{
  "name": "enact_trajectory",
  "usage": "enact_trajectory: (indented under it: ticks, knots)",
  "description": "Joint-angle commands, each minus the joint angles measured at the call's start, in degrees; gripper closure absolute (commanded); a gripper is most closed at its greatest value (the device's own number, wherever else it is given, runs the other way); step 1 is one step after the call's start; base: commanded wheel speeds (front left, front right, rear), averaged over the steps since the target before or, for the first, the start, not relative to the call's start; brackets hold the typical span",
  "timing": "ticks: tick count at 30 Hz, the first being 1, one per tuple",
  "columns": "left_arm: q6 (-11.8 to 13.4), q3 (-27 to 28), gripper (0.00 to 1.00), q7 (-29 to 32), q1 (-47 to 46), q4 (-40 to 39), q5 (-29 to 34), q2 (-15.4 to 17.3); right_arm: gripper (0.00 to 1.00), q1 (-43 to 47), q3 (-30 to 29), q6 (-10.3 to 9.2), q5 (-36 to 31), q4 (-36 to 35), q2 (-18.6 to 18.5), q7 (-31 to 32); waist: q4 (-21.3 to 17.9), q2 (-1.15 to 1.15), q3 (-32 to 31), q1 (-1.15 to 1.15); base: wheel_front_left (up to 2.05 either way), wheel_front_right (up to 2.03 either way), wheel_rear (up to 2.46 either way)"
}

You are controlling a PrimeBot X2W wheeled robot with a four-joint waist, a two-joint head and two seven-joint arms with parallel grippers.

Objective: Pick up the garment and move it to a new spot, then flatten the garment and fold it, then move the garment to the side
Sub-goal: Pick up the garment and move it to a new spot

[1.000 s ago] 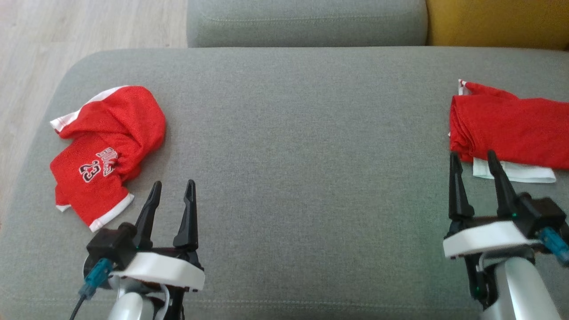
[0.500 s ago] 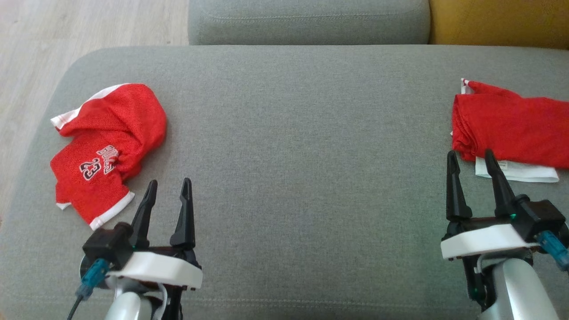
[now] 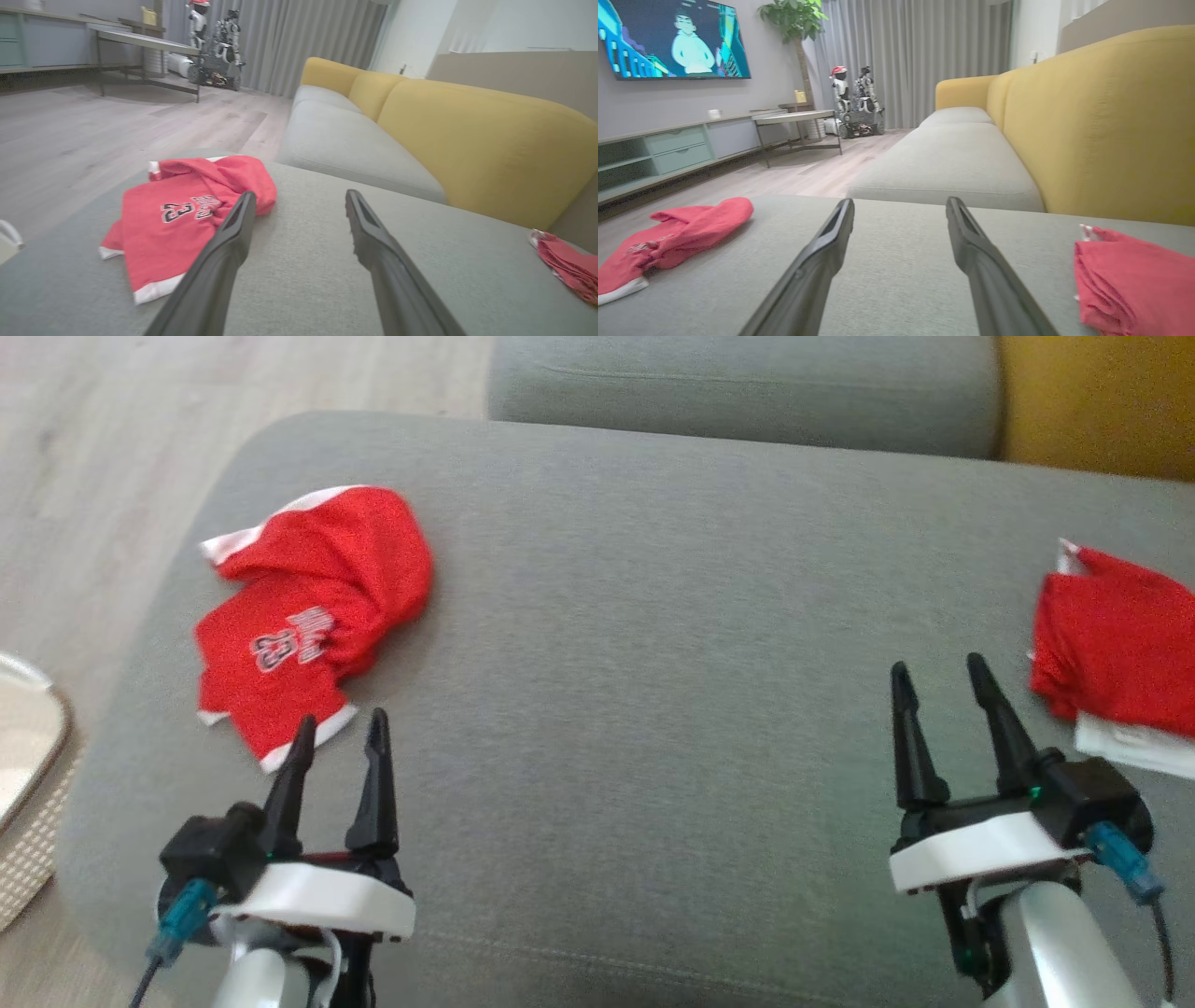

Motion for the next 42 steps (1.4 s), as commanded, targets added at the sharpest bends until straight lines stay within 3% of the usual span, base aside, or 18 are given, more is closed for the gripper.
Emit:
enact_trajectory:
  ticks: [1,10,23,30,34,38,42]
  knots:
    - [0.53,2.63,0.00,-0.32,-2.37,-2.24,0.02,0.42,0.00,-0.65,2.20,0.37,0.46,-1.44,0.01,-0.62,3.14,0.00,-0.72,0.00,0.00,0.00,0.00]
    - [0.75,4.10,0.00,-0.32,-1.47,-4.02,0.13,0.42,0.00,-0.87,6.00,0.37,1.64,-0.80,0.01,-0.62,11.21,0.00,-0.88,0.00,0.00,0.00,0.00]
    - [1.38,4.04,0.00,-0.32,0.86,-4.68,-0.11,0.42,0.00,-0.65,7.97,0.37,3.32,-0.60,0.02,-0.62,17.53,0.00,-1.11,0.00,0.00,0.00,0.00]
    - [1.49,6.46,0.00,-0.32,-1.05,-4.84,-2.14,0.42,0.00,-1.96,8.18,0.37,2.52,-0.73,0.02,-0.58,16.46,0.00,1.34,0.00,0.00,0.00,0.00]
    - [-0.11,8.94,0.00,-0.32,-4.80,-2.43,-2.18,0.44,0.00,-4.01,7.49,0.37,1.22,-2.10,0.02,0.72,14.33,0.00,5.64,0.00,0.00,0.00,0.00]
    - [-2.47,11.33,0.00,-0.32,-11.91,4.41,-0.49,2.12,0.00,-7.96,6.87,0.37,-2.00,-5.25,0.02,3.28,11.45,0.00,10.50,0.00,0.00,0.00,0.00]
    - [-3.69,13.37,0.00,0.61,-20.11,14.30,-2.85,4.71,0.00,-10.60,4.60,0.37,-3.31,-9.43,0.02,5.82,9.09,0.00,14.59,0.00,0.00,0.00,0.00]
